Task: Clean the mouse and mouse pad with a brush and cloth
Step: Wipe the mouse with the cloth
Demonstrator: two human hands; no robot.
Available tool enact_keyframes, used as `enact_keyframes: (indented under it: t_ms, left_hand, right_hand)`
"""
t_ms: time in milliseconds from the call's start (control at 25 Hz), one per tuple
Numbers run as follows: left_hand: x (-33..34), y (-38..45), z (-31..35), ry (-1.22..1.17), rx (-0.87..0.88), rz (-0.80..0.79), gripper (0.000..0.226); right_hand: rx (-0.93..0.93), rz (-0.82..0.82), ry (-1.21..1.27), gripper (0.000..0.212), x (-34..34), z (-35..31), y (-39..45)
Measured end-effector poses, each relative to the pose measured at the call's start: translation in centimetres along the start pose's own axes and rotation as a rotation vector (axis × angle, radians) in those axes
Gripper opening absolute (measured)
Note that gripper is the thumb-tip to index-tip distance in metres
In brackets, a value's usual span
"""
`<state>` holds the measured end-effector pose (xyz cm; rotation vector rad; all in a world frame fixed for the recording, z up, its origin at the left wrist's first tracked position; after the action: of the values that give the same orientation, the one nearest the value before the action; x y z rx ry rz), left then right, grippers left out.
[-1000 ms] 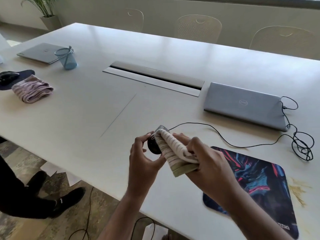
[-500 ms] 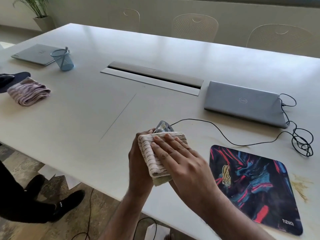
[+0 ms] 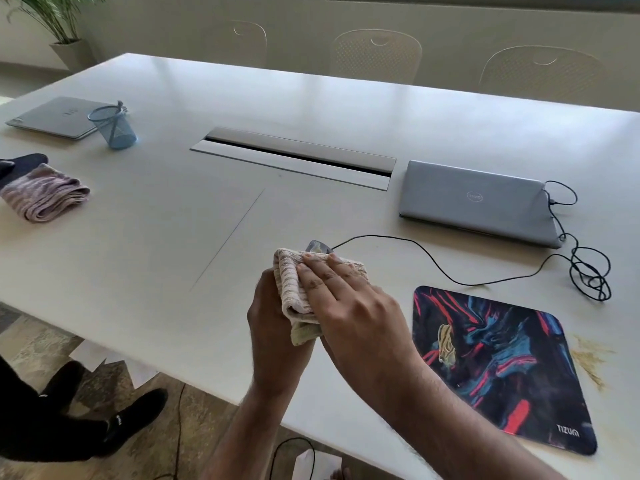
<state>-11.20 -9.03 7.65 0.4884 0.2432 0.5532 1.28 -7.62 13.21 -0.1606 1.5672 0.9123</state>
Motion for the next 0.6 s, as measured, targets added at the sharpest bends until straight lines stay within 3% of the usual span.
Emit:
enact_keyframes:
  t_ms: [280,440,520,600]
  left_hand:
    - [0.0,0.1,1.4,-0.096,-0.100,0.033,0.044]
    - [0.3,-0.5,0.9,-0.275,-0.152,-0.003,0.067]
    - [0.3,-0.7,0.7,-0.298,-0.143,-0.018,0.068]
    - [0.3,-0.7,0.7,-0.324,-0.130,-0.027,0.067]
  right_hand:
    - [0.049,-0.024,-0.068,0.057,-0.3,0.3,1.5]
    - [0.091,-0.209,0.027,0.056,-0.5,1.9,3.0]
    - [0.082,-0.300,0.104,0.048,-0.6,2.6,3.4]
    - [0.088,-0.288,0.129,0.038,-0.8,3.3,3.8]
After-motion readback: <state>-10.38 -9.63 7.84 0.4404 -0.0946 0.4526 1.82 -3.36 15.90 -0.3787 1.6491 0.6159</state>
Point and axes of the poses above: each hand's wrist, its own y-axis towards the middle knuckle, its own x-axis out of the palm, z = x × y, the point moved 4 cm from there along y, towards the middle knuckle, and after that the axes turned 14 degrees about -y, right-handed, at the moved point
